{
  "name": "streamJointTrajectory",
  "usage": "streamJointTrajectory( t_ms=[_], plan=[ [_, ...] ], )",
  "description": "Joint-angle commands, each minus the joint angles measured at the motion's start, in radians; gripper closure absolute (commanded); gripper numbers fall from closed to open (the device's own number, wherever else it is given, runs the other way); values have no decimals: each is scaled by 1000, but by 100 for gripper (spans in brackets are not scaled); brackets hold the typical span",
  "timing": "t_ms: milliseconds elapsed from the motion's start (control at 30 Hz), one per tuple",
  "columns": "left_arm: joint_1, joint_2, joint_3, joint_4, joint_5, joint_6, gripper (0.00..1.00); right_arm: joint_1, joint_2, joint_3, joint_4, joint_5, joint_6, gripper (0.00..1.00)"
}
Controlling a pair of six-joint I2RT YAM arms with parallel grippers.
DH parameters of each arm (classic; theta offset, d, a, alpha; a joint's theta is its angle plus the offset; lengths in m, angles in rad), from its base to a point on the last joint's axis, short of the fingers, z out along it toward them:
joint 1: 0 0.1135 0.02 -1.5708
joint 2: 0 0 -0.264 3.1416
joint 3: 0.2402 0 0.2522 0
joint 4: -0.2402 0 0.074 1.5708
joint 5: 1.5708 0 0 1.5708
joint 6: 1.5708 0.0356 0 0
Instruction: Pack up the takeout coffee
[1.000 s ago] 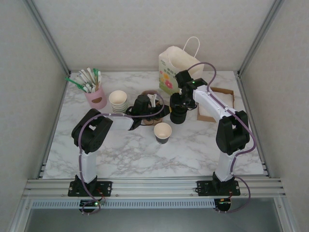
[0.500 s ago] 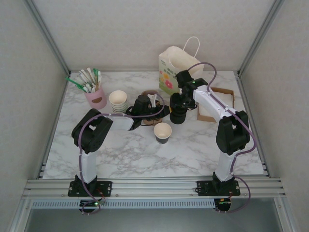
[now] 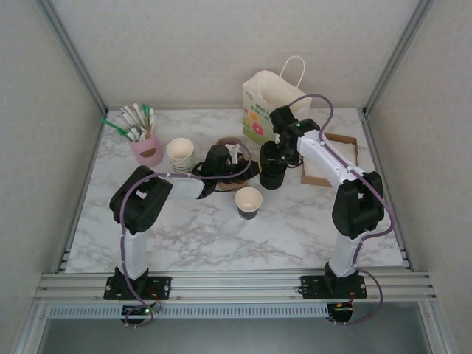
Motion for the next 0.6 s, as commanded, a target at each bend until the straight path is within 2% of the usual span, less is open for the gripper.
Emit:
streamJointTrajectory(
  t_ms=[0, 300, 400, 567],
  plan=[
    [11, -2, -7, -32, -18, 0, 71, -3, -28, 16, -25, 9, 13, 30],
    [11, -121, -16, -39, -13, -6, 66, -2, -83, 8, -47, 43, 8, 30],
    [11, -187, -31, -55, -37, 7, 61, -2, -111, -8, -51, 51, 5, 30],
    [12, -300, -73, -89, -100, 59, 44, 7, -178, -51, -49, 58, -4, 30]
  ],
)
